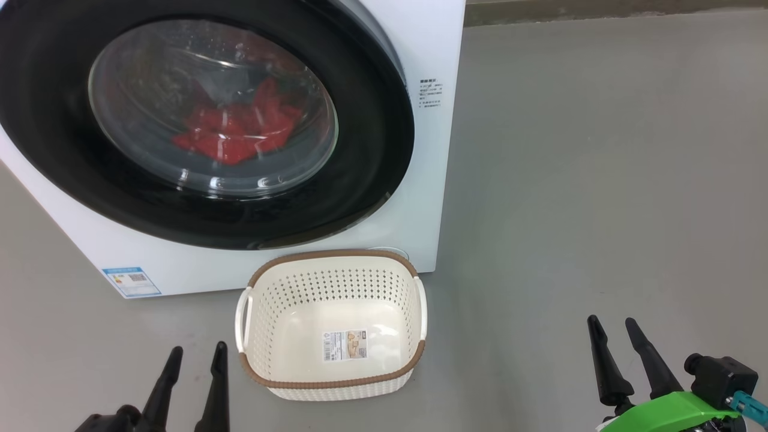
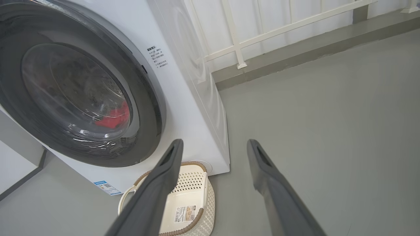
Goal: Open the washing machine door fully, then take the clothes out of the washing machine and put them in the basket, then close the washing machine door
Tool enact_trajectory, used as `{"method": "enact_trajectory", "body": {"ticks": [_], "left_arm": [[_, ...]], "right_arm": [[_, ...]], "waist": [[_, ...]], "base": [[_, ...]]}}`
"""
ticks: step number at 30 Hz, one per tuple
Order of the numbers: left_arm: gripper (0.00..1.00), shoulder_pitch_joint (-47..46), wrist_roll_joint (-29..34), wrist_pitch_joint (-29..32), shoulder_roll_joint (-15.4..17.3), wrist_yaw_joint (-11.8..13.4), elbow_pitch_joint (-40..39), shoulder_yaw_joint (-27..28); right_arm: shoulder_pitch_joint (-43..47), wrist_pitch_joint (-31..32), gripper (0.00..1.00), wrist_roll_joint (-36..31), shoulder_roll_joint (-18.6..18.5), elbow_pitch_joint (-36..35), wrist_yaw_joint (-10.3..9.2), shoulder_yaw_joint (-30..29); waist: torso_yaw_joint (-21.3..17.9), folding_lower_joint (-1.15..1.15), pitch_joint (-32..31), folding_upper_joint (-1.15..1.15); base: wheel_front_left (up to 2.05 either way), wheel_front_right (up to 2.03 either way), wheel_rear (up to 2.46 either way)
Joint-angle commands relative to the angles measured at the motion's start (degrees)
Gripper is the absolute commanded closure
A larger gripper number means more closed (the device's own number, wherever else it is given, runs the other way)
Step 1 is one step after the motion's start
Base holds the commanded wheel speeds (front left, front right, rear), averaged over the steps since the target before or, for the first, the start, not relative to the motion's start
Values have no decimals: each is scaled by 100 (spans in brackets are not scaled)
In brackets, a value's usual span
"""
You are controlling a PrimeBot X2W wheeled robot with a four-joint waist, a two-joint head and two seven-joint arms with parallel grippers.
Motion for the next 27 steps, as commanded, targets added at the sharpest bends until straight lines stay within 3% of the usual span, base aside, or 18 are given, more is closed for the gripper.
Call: {"method": "enact_trajectory", "body": {"ticks": [1,16,27], "left_arm": [[0,0,185,-94,73,-32,-179,129],[0,147,985,-348,81,-37,-115,98],[0,206,1215,-452,85,-39,-49,115]], "right_arm": [[-51,-87,0,-187,-99,-171,2,90],[116,-339,0,-907,-101,-253,2,-55],[229,-442,0,-1188,-92,-312,2,-108]], "waist": [[0,0,-1,0],[-7,0,-58,0],[-6,0,-63,0]], "base": [[0,0,0],[0,0,0],[0,0,0]]}}
